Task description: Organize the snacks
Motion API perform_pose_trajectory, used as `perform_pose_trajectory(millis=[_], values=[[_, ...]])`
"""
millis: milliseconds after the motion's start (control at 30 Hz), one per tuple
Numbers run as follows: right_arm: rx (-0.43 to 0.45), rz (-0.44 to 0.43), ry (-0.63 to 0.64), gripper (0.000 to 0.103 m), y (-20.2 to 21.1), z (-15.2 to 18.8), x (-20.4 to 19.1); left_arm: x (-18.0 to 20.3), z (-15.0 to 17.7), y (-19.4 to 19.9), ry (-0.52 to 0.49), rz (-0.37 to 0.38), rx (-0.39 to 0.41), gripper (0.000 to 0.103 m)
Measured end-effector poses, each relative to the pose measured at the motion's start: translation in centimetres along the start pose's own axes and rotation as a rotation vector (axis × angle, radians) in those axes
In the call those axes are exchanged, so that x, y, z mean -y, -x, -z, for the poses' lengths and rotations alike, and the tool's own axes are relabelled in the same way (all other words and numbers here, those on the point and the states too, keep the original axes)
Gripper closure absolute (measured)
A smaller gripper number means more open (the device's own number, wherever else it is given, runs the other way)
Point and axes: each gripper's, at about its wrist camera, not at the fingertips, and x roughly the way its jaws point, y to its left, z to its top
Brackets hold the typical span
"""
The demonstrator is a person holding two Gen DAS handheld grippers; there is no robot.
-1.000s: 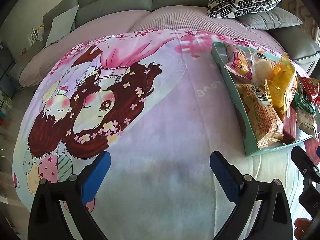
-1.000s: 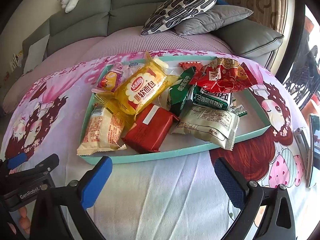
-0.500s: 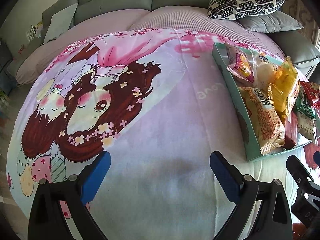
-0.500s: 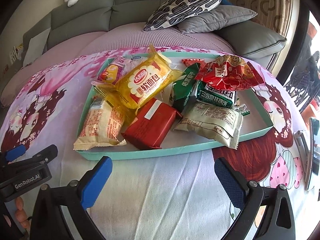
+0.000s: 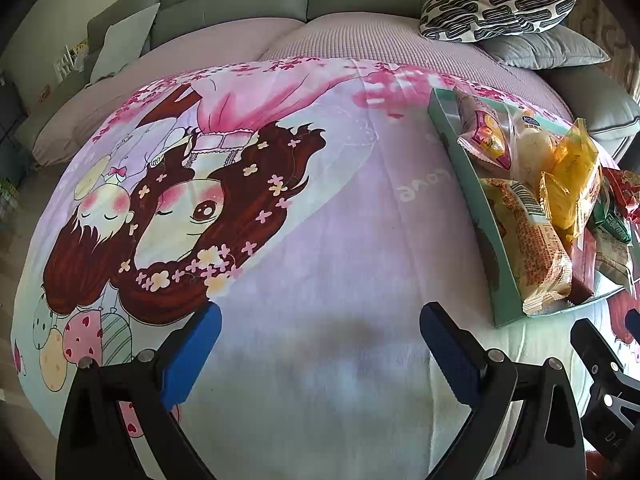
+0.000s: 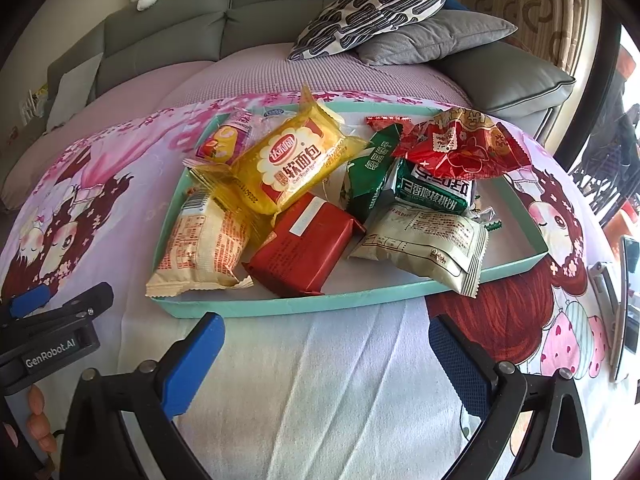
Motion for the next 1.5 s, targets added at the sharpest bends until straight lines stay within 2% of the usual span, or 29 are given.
perform_pose_trajectory(millis=[1500], values=[[0.007, 0.017, 0.015, 0.0, 1.2, -0.7, -0.1, -0.8, -0.4, 0.6, 0.052, -0.012, 0.0, 0.004]])
